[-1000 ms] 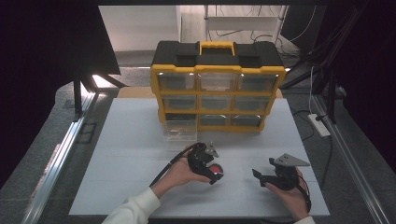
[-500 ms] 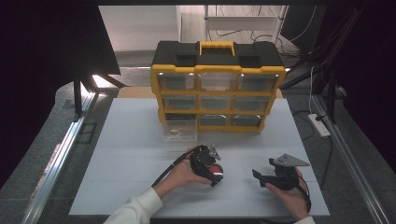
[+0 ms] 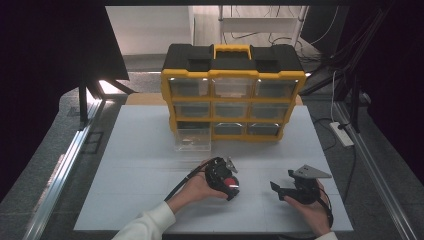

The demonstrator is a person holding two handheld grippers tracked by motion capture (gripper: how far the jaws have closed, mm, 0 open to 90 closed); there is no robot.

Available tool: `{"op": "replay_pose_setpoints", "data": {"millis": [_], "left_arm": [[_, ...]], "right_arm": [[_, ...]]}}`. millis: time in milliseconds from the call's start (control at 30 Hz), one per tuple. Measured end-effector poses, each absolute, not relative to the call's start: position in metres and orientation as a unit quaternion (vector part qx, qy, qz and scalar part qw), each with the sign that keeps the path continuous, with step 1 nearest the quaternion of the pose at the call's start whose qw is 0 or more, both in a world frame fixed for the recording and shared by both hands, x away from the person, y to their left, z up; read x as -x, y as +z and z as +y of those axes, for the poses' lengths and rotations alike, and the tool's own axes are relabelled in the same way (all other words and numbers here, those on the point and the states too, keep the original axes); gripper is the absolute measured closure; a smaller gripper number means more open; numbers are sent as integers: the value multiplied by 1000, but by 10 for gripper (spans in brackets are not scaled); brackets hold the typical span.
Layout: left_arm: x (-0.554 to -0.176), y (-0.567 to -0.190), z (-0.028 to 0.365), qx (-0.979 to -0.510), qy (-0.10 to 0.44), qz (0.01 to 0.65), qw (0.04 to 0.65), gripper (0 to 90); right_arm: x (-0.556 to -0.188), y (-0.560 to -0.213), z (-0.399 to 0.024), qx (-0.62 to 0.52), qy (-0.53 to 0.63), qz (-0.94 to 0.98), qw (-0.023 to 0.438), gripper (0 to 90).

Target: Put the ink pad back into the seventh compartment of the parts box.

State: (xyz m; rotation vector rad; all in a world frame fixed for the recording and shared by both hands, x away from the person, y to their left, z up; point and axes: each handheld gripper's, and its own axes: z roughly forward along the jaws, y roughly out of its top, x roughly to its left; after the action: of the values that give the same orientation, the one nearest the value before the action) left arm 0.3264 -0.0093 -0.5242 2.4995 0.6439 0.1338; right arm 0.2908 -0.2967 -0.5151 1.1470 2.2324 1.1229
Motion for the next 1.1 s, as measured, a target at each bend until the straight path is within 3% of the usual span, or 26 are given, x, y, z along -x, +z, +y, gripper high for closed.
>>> {"op": "replay_pose_setpoints", "data": {"millis": [200,567,1100], "left_arm": [[-323,-521,-9,-930,49,233,279,291],[-324,-520,-7,-929,47,236,280,296],[-324,-494,11,-910,50,242,332,296]], "right_arm": [[-290,-515,-297,-410,401,795,197,166],[-290,-515,-297,-412,401,794,196,166],[-290,-515,-298,-412,400,794,197,166]]}}
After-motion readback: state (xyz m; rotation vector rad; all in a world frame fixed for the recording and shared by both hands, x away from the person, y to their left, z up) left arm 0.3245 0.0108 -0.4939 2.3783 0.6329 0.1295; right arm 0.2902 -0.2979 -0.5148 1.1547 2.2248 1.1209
